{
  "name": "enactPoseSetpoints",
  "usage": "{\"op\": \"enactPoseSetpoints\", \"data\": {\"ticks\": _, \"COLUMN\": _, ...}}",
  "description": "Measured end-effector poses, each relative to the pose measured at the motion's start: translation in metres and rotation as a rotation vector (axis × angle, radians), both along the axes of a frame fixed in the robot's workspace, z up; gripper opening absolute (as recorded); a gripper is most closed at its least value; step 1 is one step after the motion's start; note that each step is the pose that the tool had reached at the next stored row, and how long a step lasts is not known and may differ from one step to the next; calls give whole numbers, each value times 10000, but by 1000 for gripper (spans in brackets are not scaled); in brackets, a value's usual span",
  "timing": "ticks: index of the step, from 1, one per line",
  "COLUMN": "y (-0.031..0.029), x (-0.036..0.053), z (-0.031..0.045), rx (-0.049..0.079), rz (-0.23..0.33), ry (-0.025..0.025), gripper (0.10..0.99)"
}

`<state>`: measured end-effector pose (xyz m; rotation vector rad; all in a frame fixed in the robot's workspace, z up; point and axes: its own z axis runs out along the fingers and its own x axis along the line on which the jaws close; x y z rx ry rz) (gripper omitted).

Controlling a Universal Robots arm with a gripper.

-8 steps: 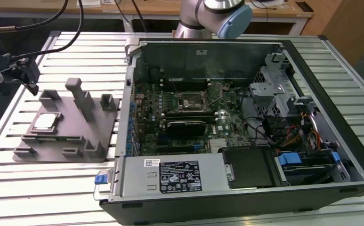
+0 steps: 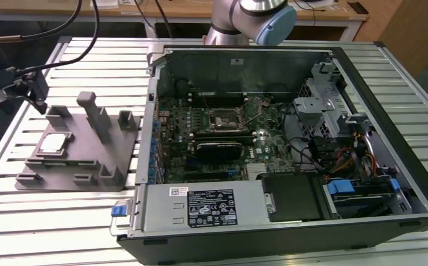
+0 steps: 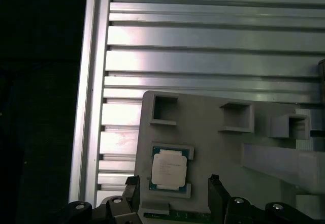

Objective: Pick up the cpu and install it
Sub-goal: 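Pick up the cpu and move it towards the insertion slot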

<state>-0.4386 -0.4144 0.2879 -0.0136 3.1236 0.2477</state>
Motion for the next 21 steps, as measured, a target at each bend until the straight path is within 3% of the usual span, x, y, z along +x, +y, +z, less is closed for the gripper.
{"op": "enactPoseSetpoints", "data": {"ticks": 16, "y": 0, "x": 0, "z": -129, "rx": 0, "rz": 0, "ry": 0, "gripper": 647}}
{"op": "enactPoseSetpoints", "data": {"ticks": 21, "y": 0, "x": 0, "z": -125, "rx": 0, "rz": -1, "ry": -1, "gripper": 647}}
